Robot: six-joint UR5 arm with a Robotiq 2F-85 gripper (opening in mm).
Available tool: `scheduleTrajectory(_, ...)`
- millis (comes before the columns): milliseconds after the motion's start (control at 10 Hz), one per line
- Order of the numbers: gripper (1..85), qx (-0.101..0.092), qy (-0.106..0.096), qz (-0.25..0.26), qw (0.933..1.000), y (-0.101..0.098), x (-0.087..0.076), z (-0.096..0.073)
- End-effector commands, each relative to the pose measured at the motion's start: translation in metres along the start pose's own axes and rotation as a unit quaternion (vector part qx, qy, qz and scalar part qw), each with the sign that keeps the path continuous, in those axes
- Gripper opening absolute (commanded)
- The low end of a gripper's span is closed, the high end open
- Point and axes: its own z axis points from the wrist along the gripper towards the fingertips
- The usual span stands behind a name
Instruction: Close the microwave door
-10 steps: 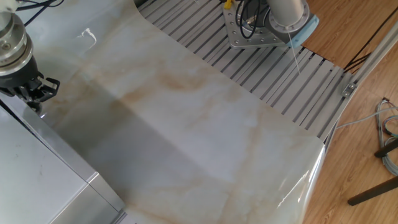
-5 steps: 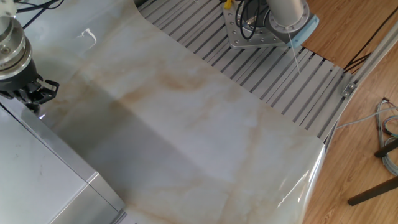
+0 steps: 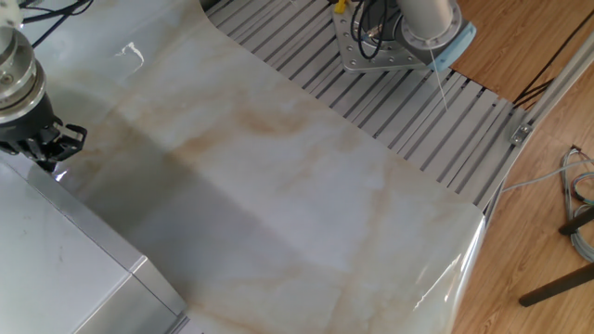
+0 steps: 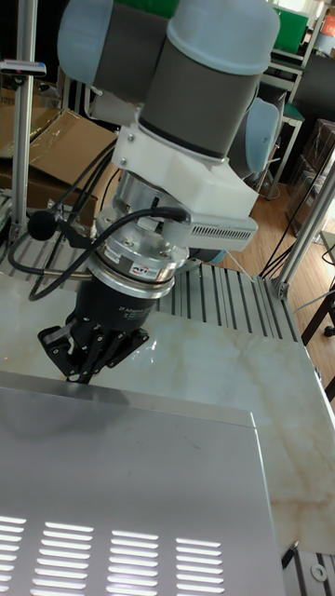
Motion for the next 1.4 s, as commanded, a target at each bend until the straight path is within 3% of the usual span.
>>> scheduleTrajectory(0, 1.3, -0.022, -0.037, 0.026, 0.9987, 0.013, -0.003, 0.000)
scheduleTrajectory(100, 1.3, -0.048, -0.041, 0.051, 0.9967, 0.024, 0.006, 0.004)
scheduleTrajectory(400, 1.3, -0.048, -0.023, 0.078, 0.9955, 0.027, 0.033, 0.008)
scheduleTrajectory(600, 1.3, -0.055, -0.015, 0.105, 0.9928, 0.035, 0.042, 0.006)
scheduleTrajectory(800, 1.3, -0.069, -0.020, 0.136, 0.9880, 0.056, 0.044, 0.001)
scheduleTrajectory(1200, 1.3, -0.069, -0.015, 0.154, 0.9855, 0.065, 0.046, -0.003)
scheduleTrajectory(1300, 1.3, -0.052, -0.014, 0.142, 0.9884, 0.057, 0.049, -0.002)
